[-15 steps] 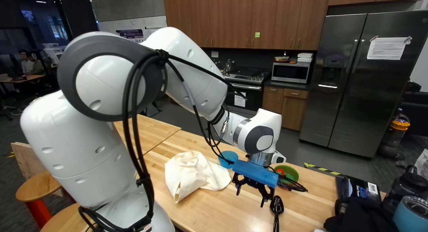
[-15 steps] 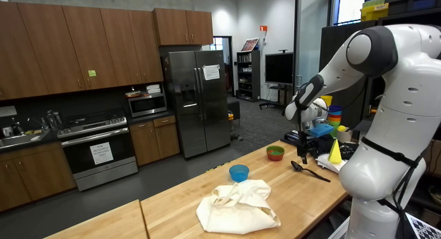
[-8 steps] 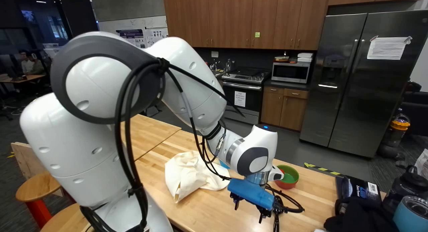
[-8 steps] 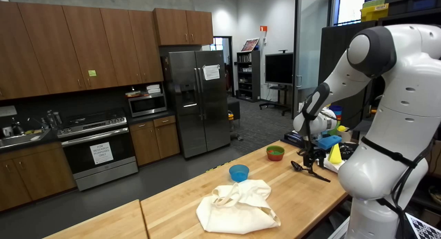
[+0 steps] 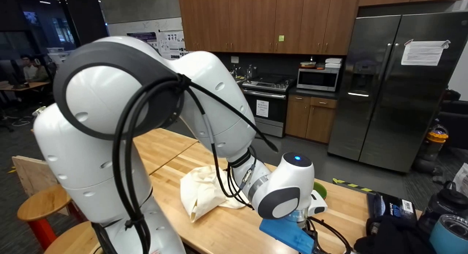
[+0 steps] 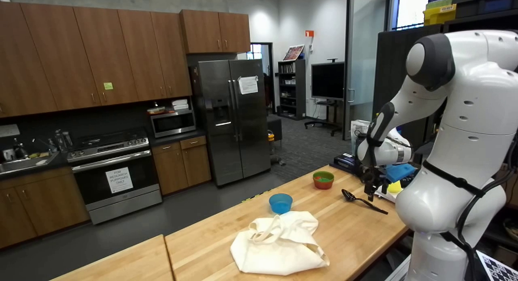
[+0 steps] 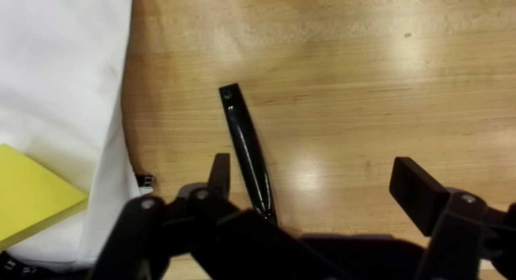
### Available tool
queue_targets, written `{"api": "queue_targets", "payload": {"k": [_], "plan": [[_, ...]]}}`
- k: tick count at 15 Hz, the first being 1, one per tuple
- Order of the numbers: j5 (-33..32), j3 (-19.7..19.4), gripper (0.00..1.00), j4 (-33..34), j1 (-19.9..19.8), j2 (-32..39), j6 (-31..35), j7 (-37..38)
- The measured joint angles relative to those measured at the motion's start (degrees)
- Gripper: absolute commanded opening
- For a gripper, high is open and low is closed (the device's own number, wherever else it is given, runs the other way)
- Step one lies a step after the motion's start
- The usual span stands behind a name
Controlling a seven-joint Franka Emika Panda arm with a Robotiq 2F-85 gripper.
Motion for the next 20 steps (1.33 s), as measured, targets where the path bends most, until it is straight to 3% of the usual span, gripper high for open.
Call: {"api": "queue_targets", "payload": {"k": [4, 9, 20], "plan": [[11.4, -2.4, 1.0, 0.0, 0.5, 2.4, 3.0, -12.7], [21.7, -2.0, 1.0, 0.0, 1.7, 6.5, 6.6, -23.4], [40.5, 4.0, 1.0, 4.1, 2.2, 13.8, 10.2, -36.8]]}}
